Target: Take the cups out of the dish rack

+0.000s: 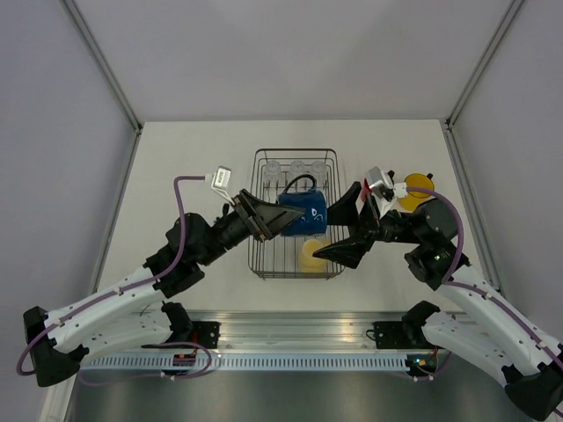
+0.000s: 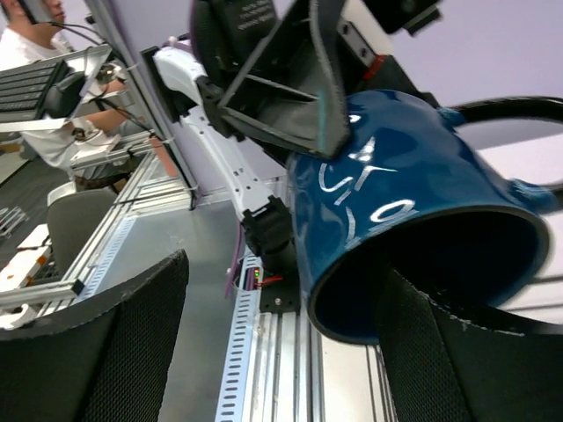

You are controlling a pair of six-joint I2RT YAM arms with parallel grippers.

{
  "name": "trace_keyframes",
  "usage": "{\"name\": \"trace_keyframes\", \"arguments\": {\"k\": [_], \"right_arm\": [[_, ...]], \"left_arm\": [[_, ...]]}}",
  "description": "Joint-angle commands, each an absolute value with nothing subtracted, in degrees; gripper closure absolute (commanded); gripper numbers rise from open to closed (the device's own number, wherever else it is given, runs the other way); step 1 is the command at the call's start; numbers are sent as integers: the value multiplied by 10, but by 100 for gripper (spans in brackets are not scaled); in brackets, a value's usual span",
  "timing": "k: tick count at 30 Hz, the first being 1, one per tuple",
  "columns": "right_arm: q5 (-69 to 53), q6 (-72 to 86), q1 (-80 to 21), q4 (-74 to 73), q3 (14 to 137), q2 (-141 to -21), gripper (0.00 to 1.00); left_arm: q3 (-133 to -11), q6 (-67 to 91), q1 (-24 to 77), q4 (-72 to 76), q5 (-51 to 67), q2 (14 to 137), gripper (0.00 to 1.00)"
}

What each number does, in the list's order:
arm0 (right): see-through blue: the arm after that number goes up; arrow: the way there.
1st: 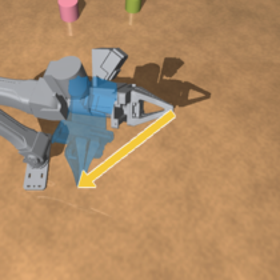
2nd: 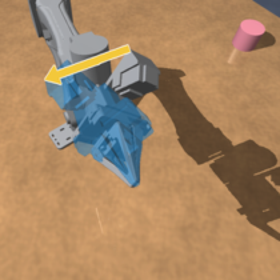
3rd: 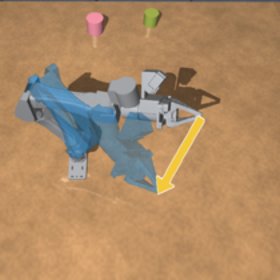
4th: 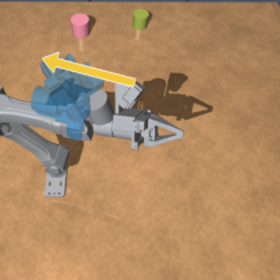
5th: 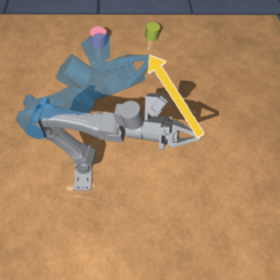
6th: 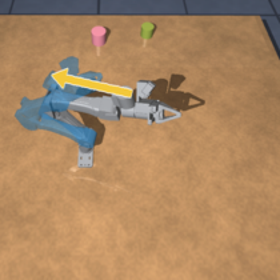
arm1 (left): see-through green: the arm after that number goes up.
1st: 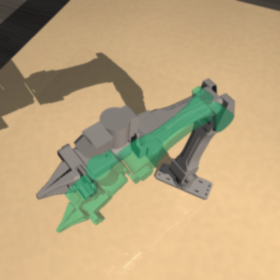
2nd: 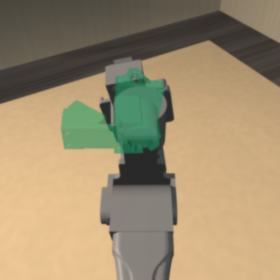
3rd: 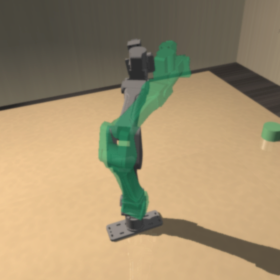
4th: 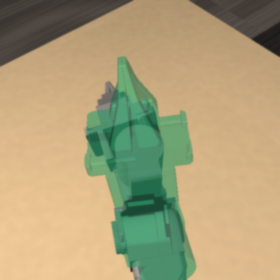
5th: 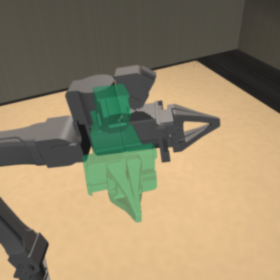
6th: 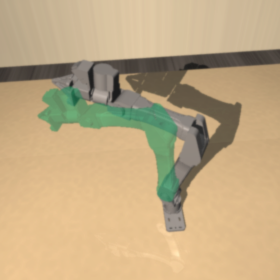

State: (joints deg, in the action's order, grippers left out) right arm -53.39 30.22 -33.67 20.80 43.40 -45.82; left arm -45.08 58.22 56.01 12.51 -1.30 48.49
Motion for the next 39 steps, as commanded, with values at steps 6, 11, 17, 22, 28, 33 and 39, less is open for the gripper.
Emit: {"name": "trace_keyframes", "arguments": {"k": [6, 11, 17, 22, 28, 33, 39], "right_arm": [[-506, 290, -403, 367, 416, -477, 26], [-490, 285, -417, 391, 408, -472, 54], [-478, 278, -426, 399, 398, -464, 100], [-462, 264, -427, 383, 394, -440, 100], [-421, 226, -426, 331, 397, -409, 99], [-355, 178, -427, 258, 396, -369, 100], [-207, 92, -428, 43, 453, -355, 100]], "left_arm": [[-423, 745, 561, 303, 34, 491, 98], [-394, 796, 561, 336, 44, 497, 98], [-387, 806, 560, 337, 41, 501, 98], [-399, 781, 561, 282, 26, 501, 27], [-433, 726, 560, 202, -24, 501, 0], [-452, 669, 557, 122, -82, 480, 0], [-505, 577, 556, -1, -161, 466, 0]]}}
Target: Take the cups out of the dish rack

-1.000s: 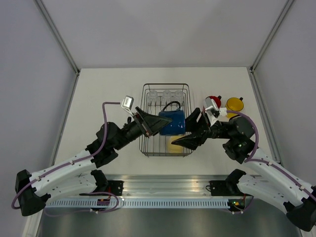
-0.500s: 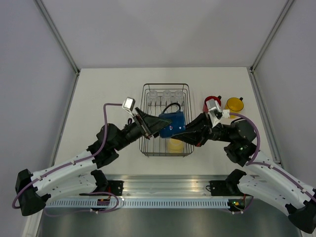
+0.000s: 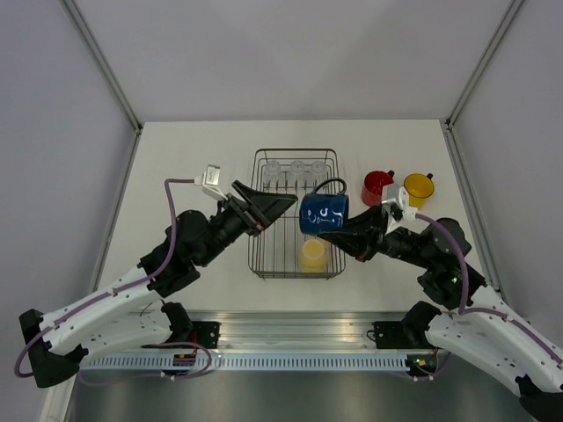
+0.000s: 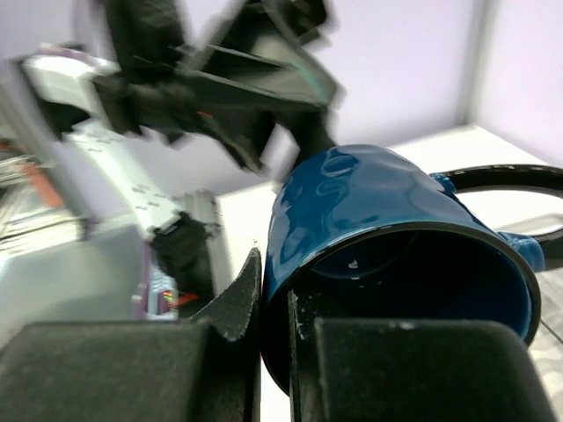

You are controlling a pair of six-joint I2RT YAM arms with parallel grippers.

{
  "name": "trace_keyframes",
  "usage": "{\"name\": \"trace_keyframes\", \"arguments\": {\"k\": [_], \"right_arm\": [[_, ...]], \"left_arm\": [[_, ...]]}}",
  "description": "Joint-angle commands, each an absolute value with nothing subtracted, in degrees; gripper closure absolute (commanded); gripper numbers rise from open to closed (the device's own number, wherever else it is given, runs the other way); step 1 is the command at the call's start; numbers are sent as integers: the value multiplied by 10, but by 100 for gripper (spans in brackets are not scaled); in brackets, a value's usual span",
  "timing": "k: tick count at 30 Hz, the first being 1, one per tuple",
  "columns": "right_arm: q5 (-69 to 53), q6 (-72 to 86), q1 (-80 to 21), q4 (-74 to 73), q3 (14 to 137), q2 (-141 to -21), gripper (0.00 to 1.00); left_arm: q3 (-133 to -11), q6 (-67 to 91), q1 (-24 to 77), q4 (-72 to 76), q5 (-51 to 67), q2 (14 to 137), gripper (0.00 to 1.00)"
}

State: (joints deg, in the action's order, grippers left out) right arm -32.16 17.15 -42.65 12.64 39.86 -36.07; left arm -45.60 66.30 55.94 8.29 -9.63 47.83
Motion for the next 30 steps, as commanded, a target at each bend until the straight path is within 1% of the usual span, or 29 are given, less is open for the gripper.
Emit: {"name": "trace_keyframes", "arguments": {"k": [1, 2, 3, 5, 6, 11, 16, 21, 24, 26, 28, 30], "right_arm": [[-177, 88, -427, 7, 467, -359, 100], [-147, 84, -427, -73, 495, -365, 100], [-73, 83, -427, -109, 510, -380, 100], [-18, 86, -427, -209, 553, -400, 100], [36, 92, -428, -236, 563, -416, 100], [116, 128, -427, -349, 610, -453, 100], [205, 143, -427, -419, 633, -498, 100], [231, 154, -417, -454, 633, -569, 100], [202, 153, -379, -437, 619, -596, 100], [165, 154, -333, -418, 606, -619, 100], [153, 154, -295, -406, 596, -637, 99], [156, 156, -287, -390, 591, -660, 99]], "left_arm": [[-514, 558, 557, -30, -170, 461, 0], [-529, 518, 557, -43, -183, 459, 0], [-536, 495, 556, -54, -185, 456, 0], [-559, 435, 557, -91, -189, 449, 0], [-567, 417, 557, -108, -191, 447, 0], [-614, 322, 557, -202, -194, 435, 0], [-655, 254, 557, -287, -184, 432, 0], [-671, 221, 557, -369, -178, 422, 1], [-658, 207, 557, -400, -176, 414, 0], [-643, 199, 556, -410, -169, 405, 0], [-622, 191, 556, -419, -164, 393, 0], [-609, 186, 557, -423, -166, 384, 0]]}}
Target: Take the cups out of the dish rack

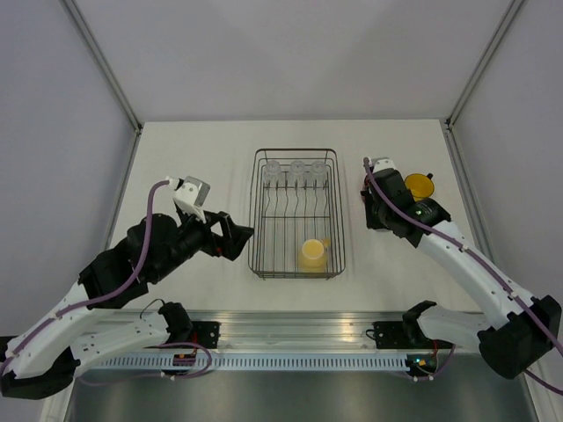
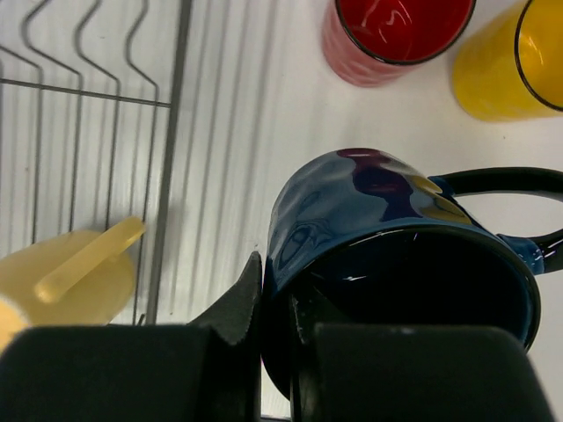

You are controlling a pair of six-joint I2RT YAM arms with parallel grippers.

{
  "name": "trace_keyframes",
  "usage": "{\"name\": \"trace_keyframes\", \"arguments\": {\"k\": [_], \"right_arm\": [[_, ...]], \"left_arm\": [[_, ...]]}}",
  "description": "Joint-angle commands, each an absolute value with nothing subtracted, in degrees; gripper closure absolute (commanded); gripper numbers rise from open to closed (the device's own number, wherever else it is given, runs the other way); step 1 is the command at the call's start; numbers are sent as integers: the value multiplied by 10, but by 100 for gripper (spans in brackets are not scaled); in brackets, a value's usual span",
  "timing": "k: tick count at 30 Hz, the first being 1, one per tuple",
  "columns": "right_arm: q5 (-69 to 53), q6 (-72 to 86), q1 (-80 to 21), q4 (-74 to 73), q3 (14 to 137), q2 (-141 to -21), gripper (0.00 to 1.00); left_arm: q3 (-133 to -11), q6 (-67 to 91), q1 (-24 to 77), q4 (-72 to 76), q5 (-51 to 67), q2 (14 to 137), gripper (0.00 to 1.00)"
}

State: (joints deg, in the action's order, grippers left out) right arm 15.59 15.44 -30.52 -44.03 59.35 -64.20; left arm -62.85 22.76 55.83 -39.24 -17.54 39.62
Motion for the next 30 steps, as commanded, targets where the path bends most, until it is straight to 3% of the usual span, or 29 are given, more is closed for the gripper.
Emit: {"name": "trace_keyframes", "arguments": {"k": [1, 10, 30], "right_arm": [[156, 160, -282, -386, 586, -667, 100], [121, 170, -259, -362, 579, -779, 100], [97, 156, -232, -335, 555, -873, 97]], "left_arm": [[-595, 184, 557, -424, -174, 379, 0], [-540, 180, 557, -420, -233, 339, 0], [-512, 180, 557, -421, -232, 317, 0]]}}
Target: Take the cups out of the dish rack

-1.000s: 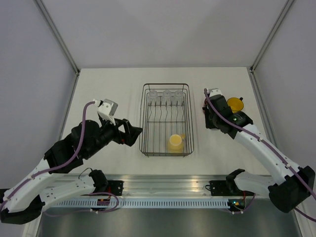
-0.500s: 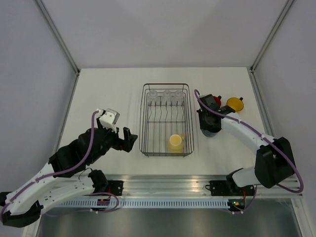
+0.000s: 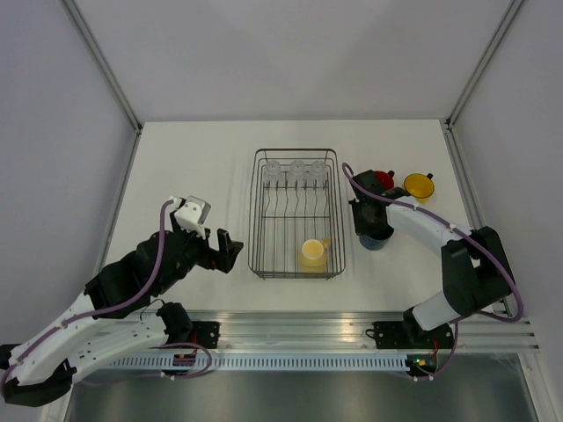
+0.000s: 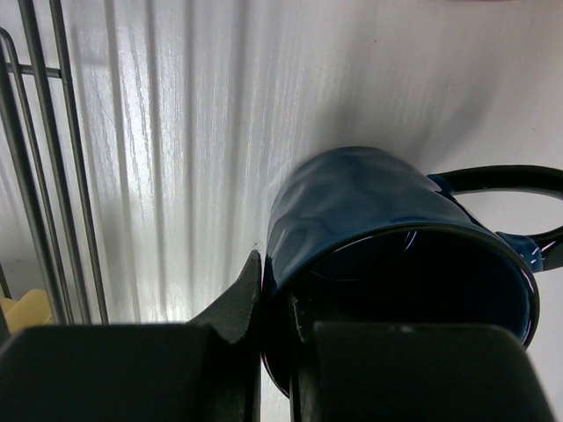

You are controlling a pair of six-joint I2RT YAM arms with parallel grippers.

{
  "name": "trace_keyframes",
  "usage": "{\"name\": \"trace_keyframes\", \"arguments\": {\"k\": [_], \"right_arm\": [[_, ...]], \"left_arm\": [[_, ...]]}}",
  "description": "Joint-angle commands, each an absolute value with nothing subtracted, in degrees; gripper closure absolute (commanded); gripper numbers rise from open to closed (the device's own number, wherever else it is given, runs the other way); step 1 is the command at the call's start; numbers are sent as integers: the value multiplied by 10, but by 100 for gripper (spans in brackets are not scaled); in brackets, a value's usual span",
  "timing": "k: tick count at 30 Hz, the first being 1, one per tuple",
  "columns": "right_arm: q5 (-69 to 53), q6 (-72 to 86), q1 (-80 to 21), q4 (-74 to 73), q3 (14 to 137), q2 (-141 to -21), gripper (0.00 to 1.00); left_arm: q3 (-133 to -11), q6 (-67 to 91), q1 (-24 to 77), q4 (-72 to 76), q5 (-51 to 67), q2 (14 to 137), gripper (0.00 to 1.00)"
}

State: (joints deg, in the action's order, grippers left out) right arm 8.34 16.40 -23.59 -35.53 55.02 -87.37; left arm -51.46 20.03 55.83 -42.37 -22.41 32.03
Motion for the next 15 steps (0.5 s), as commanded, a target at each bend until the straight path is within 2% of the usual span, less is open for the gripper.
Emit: {"name": "trace_keyframes", "arguments": {"k": [1, 6, 15], "right_arm": [[103, 156, -231, -336, 555, -874, 96], [107, 152, -228, -340, 556, -883, 90], [127, 146, -224, -355, 567, -896, 85]], "left_arm": [[-512, 180, 557, -420, -231, 318, 0], [-512, 180, 557, -420, -229, 323, 0], [-513, 183, 557, -421, -223, 323, 0]]}}
